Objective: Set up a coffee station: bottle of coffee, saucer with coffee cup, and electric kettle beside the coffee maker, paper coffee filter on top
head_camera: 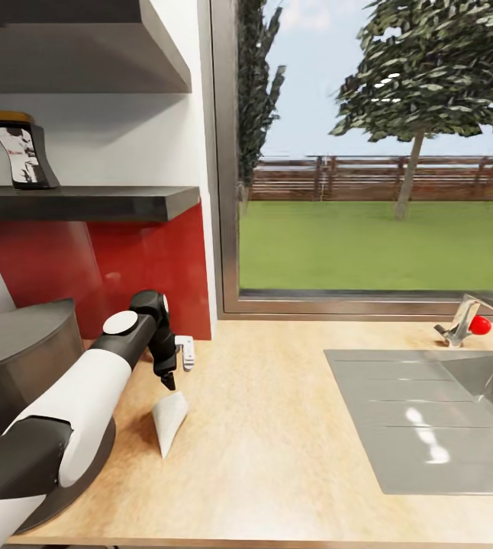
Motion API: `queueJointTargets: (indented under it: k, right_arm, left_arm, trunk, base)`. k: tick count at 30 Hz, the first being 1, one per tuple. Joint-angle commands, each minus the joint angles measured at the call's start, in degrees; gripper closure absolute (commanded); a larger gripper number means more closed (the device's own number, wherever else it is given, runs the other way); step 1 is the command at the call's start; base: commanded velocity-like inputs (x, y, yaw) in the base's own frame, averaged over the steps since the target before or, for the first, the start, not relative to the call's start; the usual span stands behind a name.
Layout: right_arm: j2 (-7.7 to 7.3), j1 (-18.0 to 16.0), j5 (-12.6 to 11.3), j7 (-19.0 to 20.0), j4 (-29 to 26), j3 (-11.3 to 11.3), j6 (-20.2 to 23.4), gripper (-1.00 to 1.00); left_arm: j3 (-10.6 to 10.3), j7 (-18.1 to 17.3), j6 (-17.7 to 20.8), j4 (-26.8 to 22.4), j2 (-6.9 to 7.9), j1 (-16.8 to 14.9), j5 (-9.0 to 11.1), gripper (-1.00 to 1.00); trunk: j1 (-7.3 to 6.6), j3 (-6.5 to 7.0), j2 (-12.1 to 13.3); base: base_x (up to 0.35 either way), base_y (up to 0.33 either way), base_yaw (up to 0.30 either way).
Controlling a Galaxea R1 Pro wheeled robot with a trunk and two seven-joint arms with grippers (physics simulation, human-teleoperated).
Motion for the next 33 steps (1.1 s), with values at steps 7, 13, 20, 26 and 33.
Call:
queueJointTargets:
  k: [7, 13, 20, 26, 33]
  right_arm:
    - [0.0, 0.0, -0.5, 0.0, 0.0, 0.1, -0.2, -1.0]
    - [0.0, 0.0, -0.5, 0.0, 0.0, 0.2, -0.2, -1.0]
    - [0.0, 0.0, -0.5, 0.0, 0.0, 0.2, -0.2, -1.0]
    - [0.0, 0.0, -0.5, 0.0, 0.0, 0.2, -0.2, -1.0]
    - [0.0, 0.0, -0.5, 0.0, 0.0, 0.2, -0.2, -1.0]
  left_arm:
    - [-0.1, -0.3, 0.6, 0.0, -0.04, 0.9, -0.3, -1.0]
    - [-0.1, -0.3, 0.6, 0.0, -0.03, 1.5, -0.2, -1.0]
    - [-0.1, -0.3, 0.6, 0.0, -0.04, 1.9, -0.2, -1.0]
    - [-0.1, -0.3, 0.6, 0.0, 0.06, 2.1, -0.2, -1.0]
    - [-0.1, -0.3, 0.6, 0.0, 0.01, 2.2, -0.2, -1.0]
  trunk:
    - [0.03, -0.09, -0.1]
    - [0.03, -0.09, -0.1]
    - [0.03, -0.09, -0.1]
    - [0.03, -0.09, -0.1]
    - [0.03, -0.09, -0.1]
  base:
    - [0.0, 0.149, 0.0]
    - [0.0, 0.043, 0.0]
    - [0.0, 0.011, 0.0]
    - [0.0, 0.146, 0.0]
    - [0.0, 0.042, 0.0]
